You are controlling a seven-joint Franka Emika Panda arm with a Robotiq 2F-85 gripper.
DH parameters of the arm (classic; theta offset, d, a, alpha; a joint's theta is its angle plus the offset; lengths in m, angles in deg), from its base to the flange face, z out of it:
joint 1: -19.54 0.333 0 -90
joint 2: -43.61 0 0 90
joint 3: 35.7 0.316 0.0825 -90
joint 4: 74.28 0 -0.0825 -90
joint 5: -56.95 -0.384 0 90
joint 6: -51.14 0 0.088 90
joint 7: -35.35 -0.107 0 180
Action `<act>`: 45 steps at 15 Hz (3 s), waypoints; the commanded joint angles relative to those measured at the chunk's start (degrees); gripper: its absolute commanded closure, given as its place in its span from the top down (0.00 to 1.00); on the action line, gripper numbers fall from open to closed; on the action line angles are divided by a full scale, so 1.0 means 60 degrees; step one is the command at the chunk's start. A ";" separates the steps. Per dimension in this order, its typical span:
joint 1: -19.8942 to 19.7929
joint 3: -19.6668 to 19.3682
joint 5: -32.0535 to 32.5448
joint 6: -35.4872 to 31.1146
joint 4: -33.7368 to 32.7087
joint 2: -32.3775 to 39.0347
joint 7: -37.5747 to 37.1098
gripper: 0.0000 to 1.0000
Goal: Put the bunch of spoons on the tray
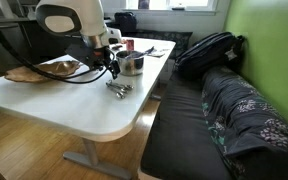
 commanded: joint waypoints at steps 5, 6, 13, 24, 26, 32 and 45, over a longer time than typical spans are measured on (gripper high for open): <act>0.0841 -0.1059 0.1140 0.0534 0.0196 -0.0128 -0.1212 1.00; 0.1143 -0.1485 0.1472 0.0435 0.0242 -0.0124 -0.1689 1.00; 0.0863 -0.1312 0.2595 -0.0557 -0.0020 0.0272 -0.2731 0.42; 0.1086 -0.1610 0.3347 -0.0129 0.0082 0.0063 -0.3933 0.01; 0.0409 -0.0760 0.3180 -0.0303 0.0306 -0.0317 -0.3742 0.01; -0.2309 0.3767 0.1141 0.0252 -0.0095 -0.0564 -0.1331 0.01; -0.8755 1.1862 0.0723 0.4231 0.0712 -0.1772 0.0046 0.01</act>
